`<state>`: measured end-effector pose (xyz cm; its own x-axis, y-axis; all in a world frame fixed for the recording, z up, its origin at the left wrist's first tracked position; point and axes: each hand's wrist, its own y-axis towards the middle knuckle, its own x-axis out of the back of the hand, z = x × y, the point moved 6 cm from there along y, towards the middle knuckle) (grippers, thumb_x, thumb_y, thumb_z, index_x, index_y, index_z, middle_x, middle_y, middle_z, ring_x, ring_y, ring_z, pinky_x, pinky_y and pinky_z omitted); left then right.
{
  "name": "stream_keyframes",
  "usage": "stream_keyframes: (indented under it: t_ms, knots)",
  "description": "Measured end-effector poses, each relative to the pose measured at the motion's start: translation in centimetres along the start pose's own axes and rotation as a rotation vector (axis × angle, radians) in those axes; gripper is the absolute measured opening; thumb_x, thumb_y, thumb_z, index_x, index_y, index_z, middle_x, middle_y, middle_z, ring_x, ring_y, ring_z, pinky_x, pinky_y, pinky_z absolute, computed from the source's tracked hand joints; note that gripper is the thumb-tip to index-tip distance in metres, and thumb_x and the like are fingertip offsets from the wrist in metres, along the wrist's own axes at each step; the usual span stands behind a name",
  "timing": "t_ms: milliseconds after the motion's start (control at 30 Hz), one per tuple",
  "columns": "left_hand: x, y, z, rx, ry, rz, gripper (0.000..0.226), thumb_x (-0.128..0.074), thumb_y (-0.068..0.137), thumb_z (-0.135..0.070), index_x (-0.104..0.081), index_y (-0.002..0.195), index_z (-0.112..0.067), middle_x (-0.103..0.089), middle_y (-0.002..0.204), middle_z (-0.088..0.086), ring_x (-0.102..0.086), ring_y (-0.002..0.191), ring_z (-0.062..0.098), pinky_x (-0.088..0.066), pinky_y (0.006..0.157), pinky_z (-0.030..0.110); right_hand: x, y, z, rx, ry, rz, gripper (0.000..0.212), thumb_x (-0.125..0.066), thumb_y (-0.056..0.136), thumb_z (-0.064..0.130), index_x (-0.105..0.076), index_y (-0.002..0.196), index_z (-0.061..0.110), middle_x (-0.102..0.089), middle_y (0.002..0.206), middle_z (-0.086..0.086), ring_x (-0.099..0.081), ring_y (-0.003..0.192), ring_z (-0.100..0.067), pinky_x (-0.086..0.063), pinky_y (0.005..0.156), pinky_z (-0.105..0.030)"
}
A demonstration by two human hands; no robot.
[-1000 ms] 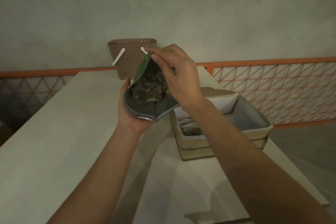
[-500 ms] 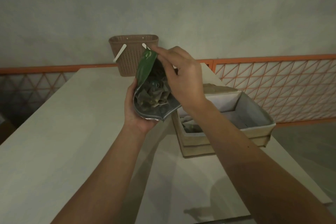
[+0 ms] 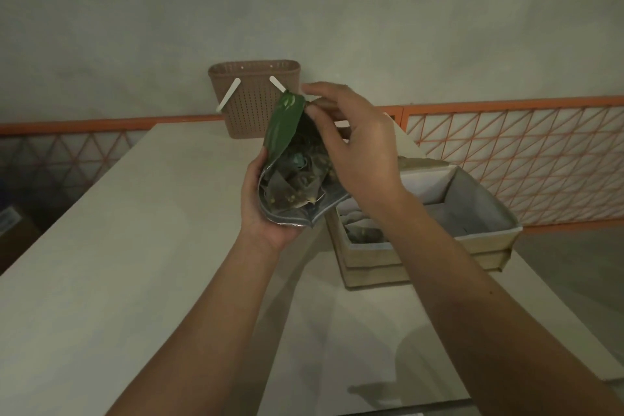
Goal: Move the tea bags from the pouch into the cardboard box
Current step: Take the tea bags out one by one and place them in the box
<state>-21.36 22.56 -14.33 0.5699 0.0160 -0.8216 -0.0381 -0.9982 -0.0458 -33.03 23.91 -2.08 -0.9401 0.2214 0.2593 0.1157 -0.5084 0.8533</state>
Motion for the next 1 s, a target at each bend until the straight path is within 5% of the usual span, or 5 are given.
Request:
stream_keyframes:
  t_ms: [133, 500, 633, 767, 1000]
  knots:
    - [-0.9, -0.3, 0.0, 0.040, -0.077, 0.089, 0.055, -0.046, 0.098, -0.054, -0.075, 0.115, -0.010, -0.071, 0.119, 0.015, -0.072, 0.099, 0.032, -0.060, 0.086, 0.042, 0.1, -2.2, -0.3, -0.058, 0.039, 0.064, 0.013, -0.061, 0.092, 0.012, -0.057, 0.104, 0.009, -0.065, 0.106, 0.003, -0.064, 0.100, -0.015, -0.056, 0.078, -0.041]
    - [-0.3, 0.3, 0.5, 0.079, -0.107, 0.053, 0.064, -0.048, 0.096, -0.057, -0.055, 0.145, -0.016, -0.054, 0.148, 0.012, -0.059, 0.121, 0.033, -0.048, 0.103, 0.045, -1.2, -6.6, -1.7, -0.124, -0.668, 0.238, 0.025, -0.072, 0.076, 0.044, -0.074, 0.097, 0.031, -0.038, 0.149, -0.005, -0.037, 0.128, -0.030, -0.045, 0.098, -0.050]
    - [-0.7, 0.4, 0.4, 0.069, -0.139, 0.079, 0.060, -0.047, 0.097, -0.055, -0.062, 0.138, -0.012, -0.063, 0.136, 0.016, -0.066, 0.110, 0.033, -0.051, 0.099, 0.042, -0.2, -6.1, -1.7, -0.120, -0.518, 0.112, 0.012, -0.075, 0.079, 0.034, -0.074, 0.085, 0.024, -0.052, 0.135, -0.007, -0.043, 0.120, -0.027, -0.047, 0.093, -0.041]
    - [-1.2, 0.4, 0.4, 0.015, -0.172, 0.128, 0.059, -0.043, 0.099, -0.052, -0.079, 0.103, -0.005, -0.073, 0.113, 0.020, -0.075, 0.090, 0.037, -0.061, 0.085, 0.050, 2.5, -5.1, -1.7, -0.214, -0.191, -0.019, 0.011, -0.077, 0.081, 0.024, -0.068, 0.083, 0.018, -0.055, 0.124, 0.001, -0.046, 0.121, -0.015, -0.031, 0.095, -0.008]
    - [-1.3, 0.7, 0.8, -0.007, -0.137, 0.136, 0.056, -0.042, 0.100, -0.052, -0.080, 0.102, -0.012, -0.074, 0.113, 0.015, -0.074, 0.094, 0.036, -0.052, 0.095, 0.050, 8.1, -5.1, -2.0, -0.430, 0.276, -0.230, 0.019, -0.069, 0.089, 0.012, -0.053, 0.082, 0.018, -0.066, 0.084, 0.003, -0.066, 0.083, -0.016, -0.054, 0.074, -0.027]
